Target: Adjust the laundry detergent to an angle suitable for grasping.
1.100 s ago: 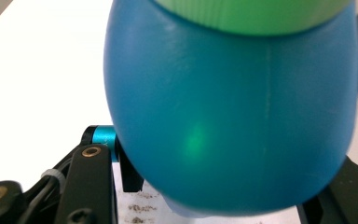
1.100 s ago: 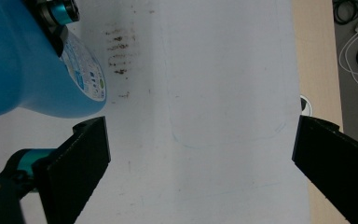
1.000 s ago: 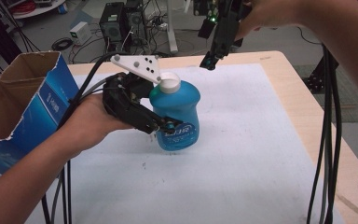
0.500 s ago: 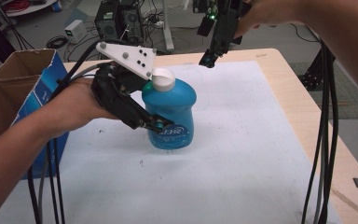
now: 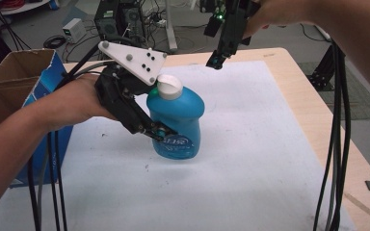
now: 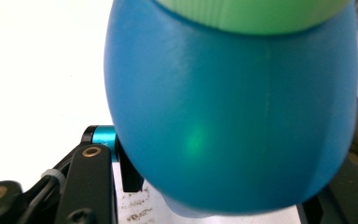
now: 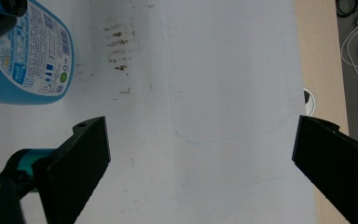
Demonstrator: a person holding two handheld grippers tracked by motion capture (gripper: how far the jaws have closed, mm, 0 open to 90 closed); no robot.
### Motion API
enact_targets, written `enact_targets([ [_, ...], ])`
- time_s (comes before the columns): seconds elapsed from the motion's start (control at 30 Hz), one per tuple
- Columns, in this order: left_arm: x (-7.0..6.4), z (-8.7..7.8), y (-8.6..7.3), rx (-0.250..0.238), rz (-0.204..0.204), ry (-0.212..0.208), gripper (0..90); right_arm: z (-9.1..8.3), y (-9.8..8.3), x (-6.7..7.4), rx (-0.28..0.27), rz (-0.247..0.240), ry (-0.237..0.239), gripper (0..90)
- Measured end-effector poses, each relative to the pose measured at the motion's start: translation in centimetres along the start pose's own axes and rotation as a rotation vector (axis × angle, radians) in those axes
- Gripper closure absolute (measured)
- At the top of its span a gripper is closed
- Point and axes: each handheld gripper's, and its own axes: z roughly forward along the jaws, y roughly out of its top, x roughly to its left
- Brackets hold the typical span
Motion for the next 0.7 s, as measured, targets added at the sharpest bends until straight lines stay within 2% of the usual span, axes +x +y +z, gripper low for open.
enact_targets([
  [0.07, 0.0, 0.1, -0.1, 0.016, 0.022, -0.025, 45.3, 0.1, 0.0, 0.0, 0.001, 0.0, 0.001, 3.3],
  [0.13, 0.0, 0.3, -0.2, 0.031, 0.027, -0.041, 45.3, 0.1, 0.1, 0.0, 0.002, 0.002, 0.002, 3.3],
  [0.27, 0.0, 0.6, -0.5, 0.043, 0.032, -0.049, 45.3, 0.3, 0.2, 0.0, 0.01, 0.003, 0.0, 3.3],
  [0.47, 0.2, 1.0, -0.6, 0.032, 0.027, -0.058, 45.4, 0.4, 0.1, 0.0, 0.007, 0.002, 0.004, 3.3],
  [0.63, 0.3, 2.1, -0.7, 0.044, 0.039, -0.066, 45.4, 0.4, -0.3, -0.1, 0.014, 0.015, 0.002, 3.3],
  [0.7, 0.4, 2.6, -0.9, 0.046, 0.031, -0.071, 45.4, 0.4, -0.4, -0.1, 0.015, 0.018, 0.003, 3.3],
])
